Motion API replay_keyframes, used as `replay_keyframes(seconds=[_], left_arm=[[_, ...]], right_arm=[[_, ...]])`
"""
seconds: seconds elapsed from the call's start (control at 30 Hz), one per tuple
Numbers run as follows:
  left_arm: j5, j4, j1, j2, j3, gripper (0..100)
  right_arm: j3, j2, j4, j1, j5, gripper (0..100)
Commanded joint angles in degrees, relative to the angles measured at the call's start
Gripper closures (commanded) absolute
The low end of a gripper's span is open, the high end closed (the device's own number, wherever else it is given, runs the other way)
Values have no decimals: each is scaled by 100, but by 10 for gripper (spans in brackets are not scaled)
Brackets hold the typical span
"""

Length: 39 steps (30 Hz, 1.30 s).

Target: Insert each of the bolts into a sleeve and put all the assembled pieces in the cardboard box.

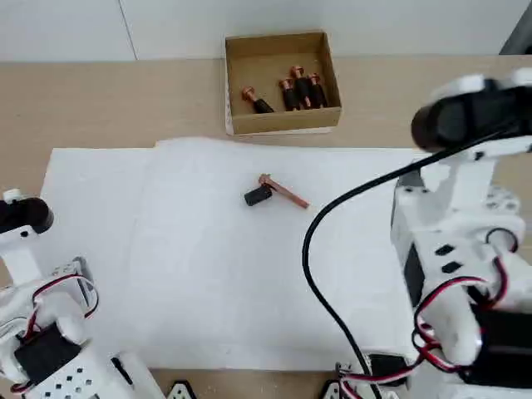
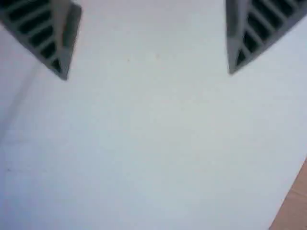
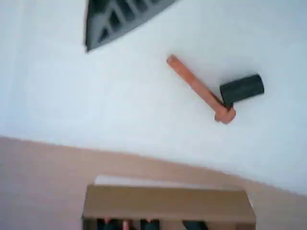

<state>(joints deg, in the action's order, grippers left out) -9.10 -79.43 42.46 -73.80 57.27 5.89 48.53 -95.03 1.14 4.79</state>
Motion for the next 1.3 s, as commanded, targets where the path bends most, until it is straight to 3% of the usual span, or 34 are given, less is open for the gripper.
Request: replay_keyframes(seconds=[0.0,0.3,0.6,0.97,1.27], left_arm=[[-26,141,-9,18,-13,795],[-26,141,-9,18,-31,795],[-26,132,-9,18,-13,795],[-35,88,-9,18,-31,795],[-35,88,-9,18,-31,795]], right_arm=[[-923,787,312,31,44,832],[-2233,2571,919,22,44,832],[-2664,2149,277,57,97,832],[-2655,189,892,-84,1275,831],[-2593,-2009,1112,-1807,3112,831]])
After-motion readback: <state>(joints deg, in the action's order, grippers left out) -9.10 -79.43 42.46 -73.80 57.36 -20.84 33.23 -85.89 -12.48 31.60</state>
